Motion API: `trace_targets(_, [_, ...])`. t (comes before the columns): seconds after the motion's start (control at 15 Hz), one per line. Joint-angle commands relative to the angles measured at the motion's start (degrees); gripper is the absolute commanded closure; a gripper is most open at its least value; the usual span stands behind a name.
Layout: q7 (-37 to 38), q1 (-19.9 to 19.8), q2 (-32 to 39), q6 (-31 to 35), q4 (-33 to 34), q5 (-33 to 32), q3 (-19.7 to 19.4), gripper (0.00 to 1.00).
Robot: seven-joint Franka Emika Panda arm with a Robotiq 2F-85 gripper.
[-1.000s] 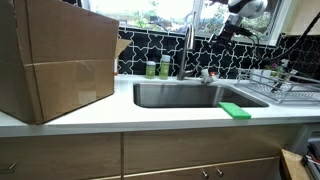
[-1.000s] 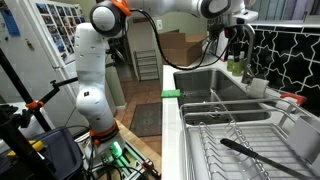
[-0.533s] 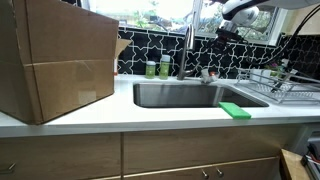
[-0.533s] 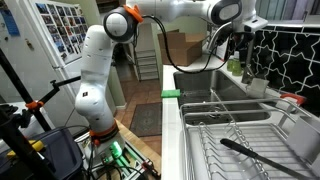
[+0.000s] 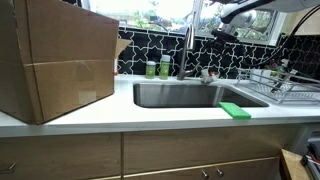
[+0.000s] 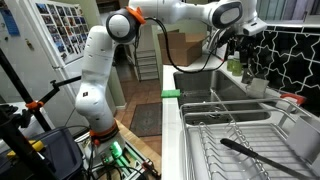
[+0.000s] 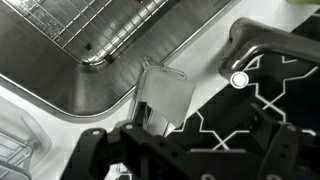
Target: Move the sponge to the opposite side of the sink
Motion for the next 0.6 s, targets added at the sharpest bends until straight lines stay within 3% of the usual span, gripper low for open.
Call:
trace_targets(0.0, [10.89,0.58,4.24,3.59,1.48,0.13,-1.59,0.0])
trace_targets(0.27, [16.59,-1.36,6.77,5.83,2.82,0.23,0.01,0.0])
trace_targets(0.53, [13.69,-3.73,8.32,6.37,3.65,1.97,2.06,0.0])
